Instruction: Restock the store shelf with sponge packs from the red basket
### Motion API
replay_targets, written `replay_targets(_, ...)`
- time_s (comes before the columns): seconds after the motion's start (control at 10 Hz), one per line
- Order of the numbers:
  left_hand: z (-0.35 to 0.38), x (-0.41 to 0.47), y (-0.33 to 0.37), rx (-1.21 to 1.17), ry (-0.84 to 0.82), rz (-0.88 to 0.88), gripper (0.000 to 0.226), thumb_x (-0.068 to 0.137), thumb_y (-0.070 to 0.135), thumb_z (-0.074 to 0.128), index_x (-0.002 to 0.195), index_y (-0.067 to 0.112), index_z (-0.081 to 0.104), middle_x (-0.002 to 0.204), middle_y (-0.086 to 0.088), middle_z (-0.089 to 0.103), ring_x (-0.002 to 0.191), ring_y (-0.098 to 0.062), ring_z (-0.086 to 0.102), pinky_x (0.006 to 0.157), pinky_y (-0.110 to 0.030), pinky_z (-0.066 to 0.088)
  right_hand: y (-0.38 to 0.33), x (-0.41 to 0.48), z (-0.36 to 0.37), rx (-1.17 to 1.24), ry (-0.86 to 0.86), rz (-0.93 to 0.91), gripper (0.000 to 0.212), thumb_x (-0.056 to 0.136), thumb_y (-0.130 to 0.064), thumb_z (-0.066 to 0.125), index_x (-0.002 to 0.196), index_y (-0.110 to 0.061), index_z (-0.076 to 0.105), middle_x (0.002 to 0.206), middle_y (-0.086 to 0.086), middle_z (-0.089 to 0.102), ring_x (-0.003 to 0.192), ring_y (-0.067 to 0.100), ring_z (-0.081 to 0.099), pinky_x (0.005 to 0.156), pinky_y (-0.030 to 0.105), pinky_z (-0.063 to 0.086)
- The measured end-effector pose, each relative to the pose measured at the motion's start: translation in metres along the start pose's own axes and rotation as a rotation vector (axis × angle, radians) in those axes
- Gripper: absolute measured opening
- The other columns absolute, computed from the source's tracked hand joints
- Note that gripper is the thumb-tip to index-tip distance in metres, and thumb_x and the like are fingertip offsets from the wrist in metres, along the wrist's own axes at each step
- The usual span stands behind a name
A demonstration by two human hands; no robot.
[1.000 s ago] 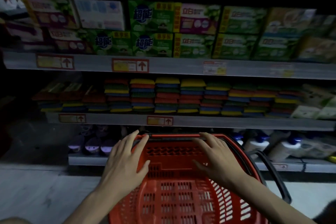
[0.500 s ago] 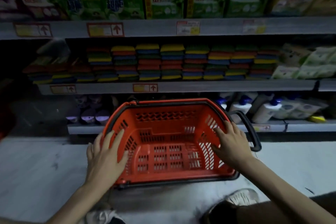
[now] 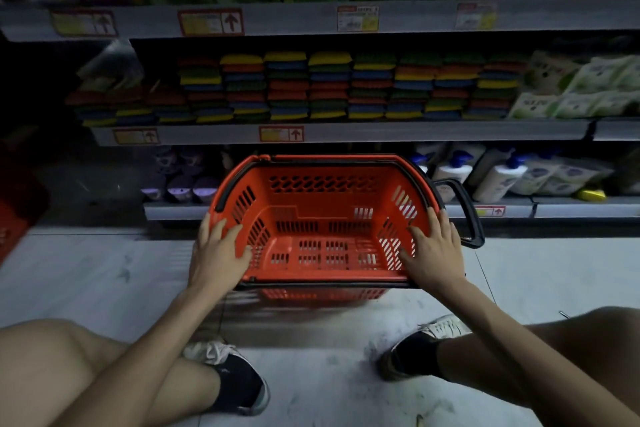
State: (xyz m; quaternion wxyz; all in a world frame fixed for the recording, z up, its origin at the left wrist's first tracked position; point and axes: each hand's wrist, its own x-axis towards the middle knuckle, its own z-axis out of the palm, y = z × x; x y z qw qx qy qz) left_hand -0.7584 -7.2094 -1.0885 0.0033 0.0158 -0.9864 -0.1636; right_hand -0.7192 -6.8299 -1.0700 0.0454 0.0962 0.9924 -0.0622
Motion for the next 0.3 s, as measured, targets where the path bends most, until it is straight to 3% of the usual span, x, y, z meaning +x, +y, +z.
replay_targets(0.2, -0.019, -0.019, 0.023, 0.118, 0.108, 0.158, 0.056, 0.086, 0.028, 0.070, 0.140, 0.015, 0.062, 0.146, -0.018, 0.055, 0.143, -0.039, 0.042, 0.117, -0.055, 0.036, -0.010, -0.008, -0.014, -0.009, -0.012, -0.003, 0.067, 0.095, -0.051, 0.058, 0.153, -0.023, 0.041, 0.169, 0.022, 0.015, 0.157, 0.040, 0.008, 0.128, 0.051, 0.008)
replay_targets(0.3, -0.039, -0.028, 0.039, 0.128, 0.142, 0.242, 0.058, 0.088, 0.035, 0.070, 0.142, 0.020, 0.060, 0.148, -0.014, 0.054, 0.143, -0.035, 0.044, 0.118, -0.051, 0.035, -0.022, -0.014, -0.031, 0.016, 0.015, -0.044, 0.070, 0.096, -0.050, 0.057, 0.157, -0.025, 0.033, 0.169, 0.019, 0.017, 0.158, 0.037, 0.009, 0.127, 0.051, 0.008)
